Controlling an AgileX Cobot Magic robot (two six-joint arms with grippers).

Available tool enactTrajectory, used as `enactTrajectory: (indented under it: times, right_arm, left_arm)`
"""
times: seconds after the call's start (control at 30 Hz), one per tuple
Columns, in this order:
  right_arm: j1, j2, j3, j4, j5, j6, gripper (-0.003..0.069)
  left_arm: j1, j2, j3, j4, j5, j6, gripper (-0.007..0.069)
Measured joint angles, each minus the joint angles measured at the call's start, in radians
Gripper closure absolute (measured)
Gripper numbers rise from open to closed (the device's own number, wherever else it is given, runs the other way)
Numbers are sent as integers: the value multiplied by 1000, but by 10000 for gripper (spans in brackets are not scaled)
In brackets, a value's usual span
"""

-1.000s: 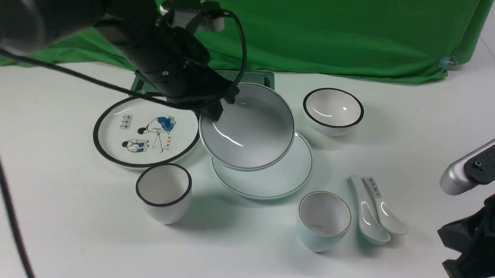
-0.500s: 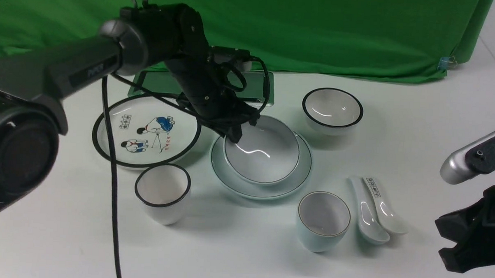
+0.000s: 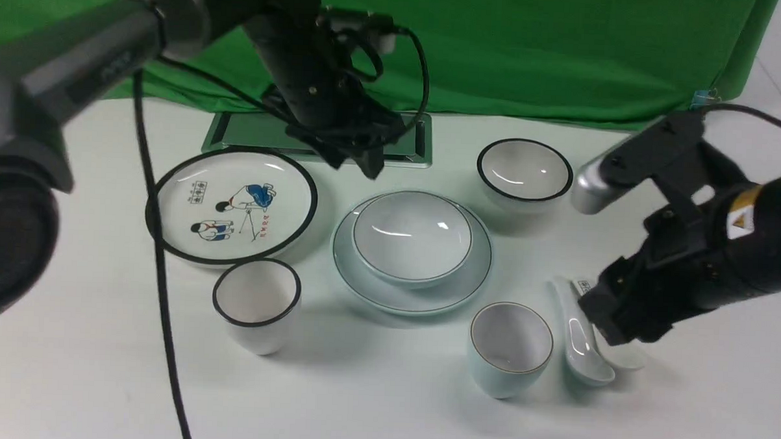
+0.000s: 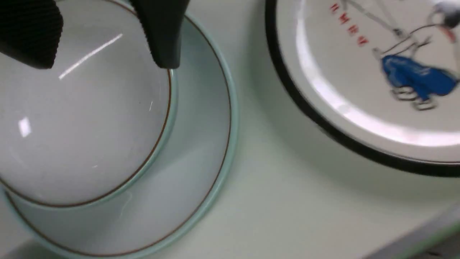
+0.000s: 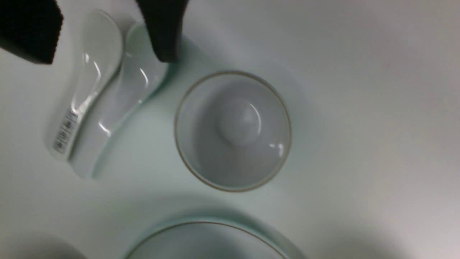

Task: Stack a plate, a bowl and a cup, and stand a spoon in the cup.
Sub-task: Use the right arm to grab a blue teacup, then use the right arm to put the blue teacup into the blue rice bowl in the middle

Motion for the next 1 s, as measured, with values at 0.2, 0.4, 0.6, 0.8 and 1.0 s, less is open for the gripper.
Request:
enactTrajectory:
  times: [0.2, 0.4, 0.6, 0.8, 1.0]
  right_arm:
    - [29, 193, -75, 1, -46, 3, 224]
    - [30, 342, -94, 1, -89, 3, 244]
    - [30, 380, -113, 1, -73, 3, 564]
    - [31, 375, -299, 0, 37, -7, 578]
    - [31, 453, -573, 1, 91, -18, 578]
  left_arm:
    - [0, -279, 69, 75, 2, -16, 393]
    - [0, -548, 383, 109, -6, -18, 587]
    - [0, -807, 783, 95, -214, -18, 664]
    - [0, -982, 1103, 68, -356, -18, 665]
    - [0, -1088, 1238, 58, -425, -23, 662]
